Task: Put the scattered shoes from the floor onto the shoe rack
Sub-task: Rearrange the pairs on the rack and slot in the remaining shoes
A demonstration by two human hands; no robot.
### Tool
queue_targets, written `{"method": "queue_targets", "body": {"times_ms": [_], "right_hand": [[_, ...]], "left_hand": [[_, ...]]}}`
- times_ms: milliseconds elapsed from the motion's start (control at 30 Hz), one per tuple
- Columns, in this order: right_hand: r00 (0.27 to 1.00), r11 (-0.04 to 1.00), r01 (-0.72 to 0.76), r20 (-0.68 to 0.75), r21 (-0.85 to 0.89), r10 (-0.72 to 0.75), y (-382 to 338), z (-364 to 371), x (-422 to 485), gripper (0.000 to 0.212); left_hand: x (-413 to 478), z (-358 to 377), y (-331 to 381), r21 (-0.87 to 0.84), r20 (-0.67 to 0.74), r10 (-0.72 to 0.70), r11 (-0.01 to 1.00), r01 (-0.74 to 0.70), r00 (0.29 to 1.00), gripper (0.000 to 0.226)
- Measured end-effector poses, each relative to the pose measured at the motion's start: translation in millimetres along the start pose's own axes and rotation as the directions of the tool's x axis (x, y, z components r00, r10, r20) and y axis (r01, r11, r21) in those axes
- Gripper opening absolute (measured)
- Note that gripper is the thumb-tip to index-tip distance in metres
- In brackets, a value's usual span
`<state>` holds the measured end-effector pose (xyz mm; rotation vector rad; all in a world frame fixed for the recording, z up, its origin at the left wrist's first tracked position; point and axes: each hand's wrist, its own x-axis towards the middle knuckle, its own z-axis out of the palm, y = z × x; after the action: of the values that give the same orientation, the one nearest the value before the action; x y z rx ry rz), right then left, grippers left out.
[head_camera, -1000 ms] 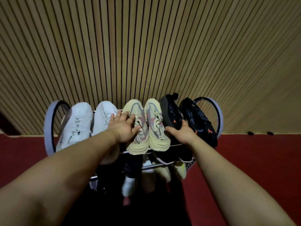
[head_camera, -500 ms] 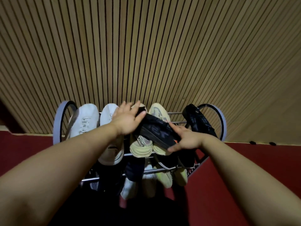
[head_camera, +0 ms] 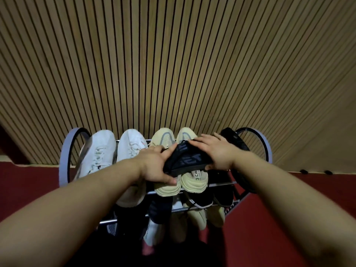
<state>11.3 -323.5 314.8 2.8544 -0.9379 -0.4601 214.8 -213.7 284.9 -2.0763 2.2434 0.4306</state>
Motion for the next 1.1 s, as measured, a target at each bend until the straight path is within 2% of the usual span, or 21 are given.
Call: {"method": "queue_targets", "body": {"times_ms": [67, 133, 200, 267, 333, 433, 500, 600, 633, 667, 733, 800, 867, 900, 1000, 1100], "right_hand": [[0.973, 0.968, -0.226, -0.018, 0.106, 0.229, -1, 22, 1, 0.097], [0.866, 0.819, -0.492, 0.072, 0.295, 0.494, 7, 38, -10, 0.101], [0.739, 0.676, -0.671, 0.208, 0.304, 0.641, 19, 56, -30, 0.104], [0.640, 0.580, -0.768, 0.301, 0.272, 0.707, 31, 76, -52, 0.104], [0.623, 0.567, -0.782, 0.334, 0.259, 0.707, 37, 93, -65, 0.099], [0.668, 0.632, -0.743, 0.294, 0.220, 0.683, 33, 99, -70, 0.083], [0.701, 0.653, -0.713, 0.286, 0.256, 0.653, 25, 94, -70, 0.075], [0.752, 0.701, -0.657, 0.296, 0.278, 0.588, 3, 91, -69, 0.074], [0.748, 0.697, -0.662, 0.311, 0.277, 0.587, -2, 91, -69, 0.073], [0.724, 0.657, -0.689, 0.323, 0.307, 0.609, -4, 90, -68, 0.073], [0.641, 0.486, -0.755, 0.341, 0.440, 0.688, -4, 85, -60, 0.075], [0.562, 0.311, -0.755, 0.324, 0.577, 0.761, -2, 83, -47, 0.079], [0.500, 0.198, -0.744, 0.336, 0.639, 0.798, -5, 84, -32, 0.087], [0.474, 0.166, -0.762, 0.364, 0.626, 0.802, -8, 85, -26, 0.092], [0.432, 0.205, -0.838, 0.386, 0.505, 0.815, -17, 87, -15, 0.103], [0.433, 0.175, -0.828, 0.410, 0.533, 0.803, -10, 88, -18, 0.102]], "left_hand": [[3, 10, 3, 0.021, -0.072, -0.076, 0.997, 0.078, 0.995, 0.106], [1, 13, 5, 0.000, -0.143, -0.108, 0.994, 0.109, 0.984, 0.101], [-3, 13, 9, -0.068, -0.247, -0.136, 0.990, 0.123, 0.959, 0.099], [-7, 13, 18, -0.165, -0.326, -0.228, 0.969, 0.182, 0.917, 0.097], [-5, 16, 32, -0.264, -0.282, -0.340, 0.926, 0.268, 0.897, 0.098], [3, 15, 51, -0.270, -0.054, -0.395, 0.890, 0.367, 0.917, 0.105], [7, 8, 59, -0.232, -0.022, -0.353, 0.912, 0.339, 0.935, 0.106], [8, 3, 62, -0.119, -0.105, -0.207, 0.974, 0.195, 0.973, 0.103], [9, 5, 60, -0.086, -0.118, -0.149, 0.986, 0.140, 0.982, 0.099], [11, 9, 58, -0.075, -0.109, -0.107, 0.992, 0.099, 0.988, 0.095], [14, 17, 53, -0.103, -0.086, -0.089, 0.992, 0.080, 0.992, 0.086], [16, 21, 52, -0.101, -0.102, -0.095, 0.991, 0.084, 0.990, 0.080], [17, 23, 52, -0.082, -0.116, -0.097, 0.993, 0.088, 0.988, 0.077], [17, 23, 53, -0.079, -0.115, -0.101, 0.993, 0.092, 0.988, 0.076], [17, 23, 53, -0.090, -0.093, -0.113, 0.990, 0.105, 0.989, 0.075], [18, 21, 51, -0.116, -0.075, -0.112, 0.988, 0.103, 0.991, 0.075]]}}
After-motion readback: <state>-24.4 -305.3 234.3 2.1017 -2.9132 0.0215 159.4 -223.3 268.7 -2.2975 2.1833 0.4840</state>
